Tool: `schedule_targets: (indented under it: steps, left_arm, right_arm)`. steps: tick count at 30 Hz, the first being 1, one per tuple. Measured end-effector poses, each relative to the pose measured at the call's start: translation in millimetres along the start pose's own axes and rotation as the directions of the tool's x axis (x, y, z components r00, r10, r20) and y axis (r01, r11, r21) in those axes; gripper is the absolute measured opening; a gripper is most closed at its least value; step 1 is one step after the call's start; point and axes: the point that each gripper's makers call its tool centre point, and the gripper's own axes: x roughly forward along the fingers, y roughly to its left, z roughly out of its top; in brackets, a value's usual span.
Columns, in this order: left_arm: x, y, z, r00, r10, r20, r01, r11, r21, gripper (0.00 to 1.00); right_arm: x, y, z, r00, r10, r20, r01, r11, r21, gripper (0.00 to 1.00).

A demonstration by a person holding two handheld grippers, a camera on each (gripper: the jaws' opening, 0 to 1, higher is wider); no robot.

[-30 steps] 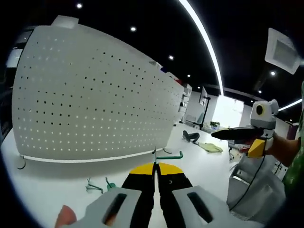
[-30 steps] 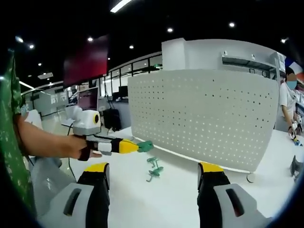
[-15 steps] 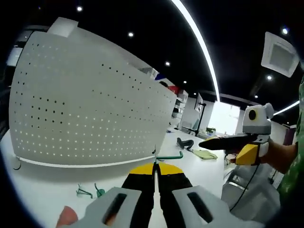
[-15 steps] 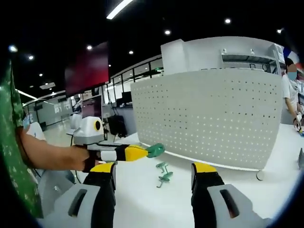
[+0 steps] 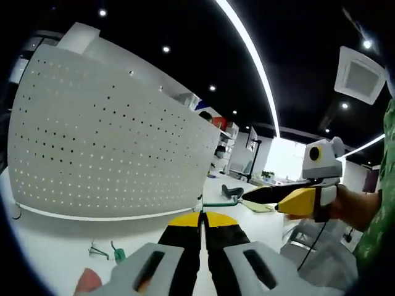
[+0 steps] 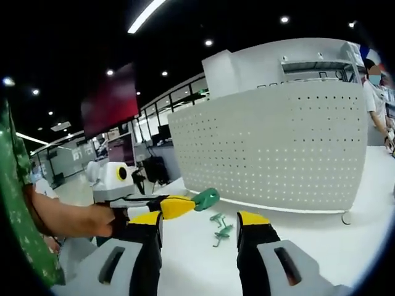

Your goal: Insert the hook assembly into the mounting plate slot until the hook locks in place.

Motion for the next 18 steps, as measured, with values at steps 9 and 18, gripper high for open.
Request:
schedule_targets:
  steps: [9,18]
  left_arm:
    - [1,-9.7,3.3,1.0,-0.024,0.016,0.024,1.0,-0.012,0.02]
    - [2,-15.9,4.4,0.999,-0.038,0.019,0.038,0.999,-0.006,0.02]
  right_arm:
    - [1,0,1.8,1.0,0.001,-0.001,-0.001,1.0,0.024,0.34]
    - [1,-1,3.6,1.0,-0.007,0.002,0.007,0.999,0.048,0.22]
